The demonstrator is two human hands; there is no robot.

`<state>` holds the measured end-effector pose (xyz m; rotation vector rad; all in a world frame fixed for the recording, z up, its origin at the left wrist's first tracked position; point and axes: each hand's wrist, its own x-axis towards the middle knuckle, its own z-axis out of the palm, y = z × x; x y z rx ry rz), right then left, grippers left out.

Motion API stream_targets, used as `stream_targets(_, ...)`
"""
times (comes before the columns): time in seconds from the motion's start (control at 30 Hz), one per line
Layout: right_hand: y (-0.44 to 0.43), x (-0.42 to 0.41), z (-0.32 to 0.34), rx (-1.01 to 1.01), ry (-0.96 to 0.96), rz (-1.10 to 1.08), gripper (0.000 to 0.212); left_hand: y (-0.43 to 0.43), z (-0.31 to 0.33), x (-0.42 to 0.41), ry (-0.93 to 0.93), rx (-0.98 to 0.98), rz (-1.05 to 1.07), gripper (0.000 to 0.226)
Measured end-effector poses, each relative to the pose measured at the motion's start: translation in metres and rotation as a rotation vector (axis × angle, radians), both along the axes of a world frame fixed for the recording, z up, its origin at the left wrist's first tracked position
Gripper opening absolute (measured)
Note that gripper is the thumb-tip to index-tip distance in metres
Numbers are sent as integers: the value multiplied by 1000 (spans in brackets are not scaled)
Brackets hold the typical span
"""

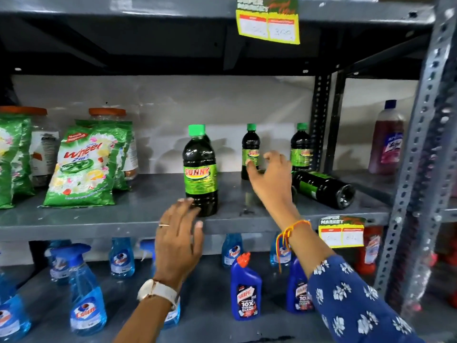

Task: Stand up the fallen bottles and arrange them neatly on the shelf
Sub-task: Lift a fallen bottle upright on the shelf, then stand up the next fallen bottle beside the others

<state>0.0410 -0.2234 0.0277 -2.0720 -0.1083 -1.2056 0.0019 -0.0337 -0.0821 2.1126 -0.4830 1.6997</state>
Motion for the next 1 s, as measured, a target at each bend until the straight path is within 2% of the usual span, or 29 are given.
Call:
stream_targets(0.03,-10,5,11,-111,83,-111,47,-17,2,-3,-15,92,-61,34)
stream_targets(0.1,-21,14,24,-318,383,-254,53,-55,13,-2,36,222,-131,31)
stream_targets(0.17,-21,22,26,-502,694,-337,59,-86,25,5,140,259,-76,32)
stream_targets(0.23,-19,33,16,-577,795,-381,51,-102,32,13,282,285,31,35)
stream_targets(0.3,-23,40,7,-553,734,-388,47,-106,32,22,393,297,149,34)
stream_targets(0.37,-32,45,1,-461,607,-337,46,-106,29,25,424,284,226,31)
stream_targets(0.6,-51,52,-22,35,221,96,66,-109,25,31,370,212,212,37)
stream_targets(0.7,-55,57,-28,170,226,219,64,-110,24,30,363,200,216,37)
stream_targets(0.87,-58,64,-31,235,298,305,57,-111,24,29,360,192,247,36)
stream_targets(1.0,-55,67,-30,226,290,314,90,-112,24,30,365,201,233,36)
